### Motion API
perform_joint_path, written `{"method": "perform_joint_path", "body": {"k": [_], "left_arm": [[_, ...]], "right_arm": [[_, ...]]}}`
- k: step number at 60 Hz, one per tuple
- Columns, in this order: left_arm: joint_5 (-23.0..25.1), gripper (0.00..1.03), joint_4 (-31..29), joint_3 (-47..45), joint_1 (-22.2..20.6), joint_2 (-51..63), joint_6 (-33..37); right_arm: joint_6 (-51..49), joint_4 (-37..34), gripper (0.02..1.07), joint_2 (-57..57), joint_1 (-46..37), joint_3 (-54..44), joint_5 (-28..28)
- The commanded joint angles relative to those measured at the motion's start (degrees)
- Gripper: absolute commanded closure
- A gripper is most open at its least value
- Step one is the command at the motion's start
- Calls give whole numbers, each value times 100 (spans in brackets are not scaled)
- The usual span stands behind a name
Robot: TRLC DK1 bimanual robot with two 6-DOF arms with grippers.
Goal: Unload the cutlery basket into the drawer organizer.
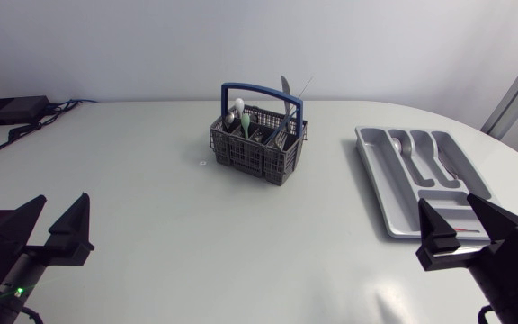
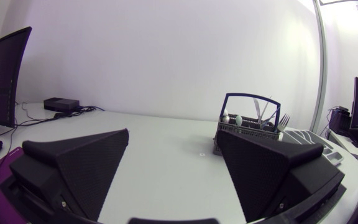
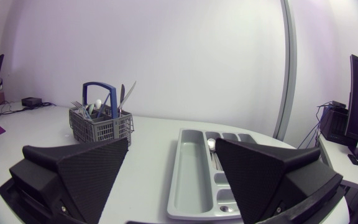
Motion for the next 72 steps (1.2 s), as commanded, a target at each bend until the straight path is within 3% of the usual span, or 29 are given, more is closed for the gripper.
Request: {"method": "perform_joint_path", "body": {"k": [1, 28, 42, 54, 66, 72], "left_arm": [[-14, 4, -93, -217, -22, -23, 51], [-50, 5, 83, -209, 49, -41, 192], [-93, 10, 197, 275, 242, 82, 156], [-85, 10, 373, 1127, 163, 1629, 77], [-85, 10, 144, 2033, -303, 3176, -125], [-76, 10, -260, 2674, -461, 4275, -301]], "right_arm": [[50, -14, 6, -25, 9, -110, 3], [24, 65, 6, -34, 106, -102, 109], [32, 223, 6, 397, 668, 259, 443], [50, 944, 6, 1838, 792, 812, 443], [59, 1207, 6, 3631, 1143, 1621, 407], [6, 1190, 6, 4721, 1196, 2157, 381]]}}
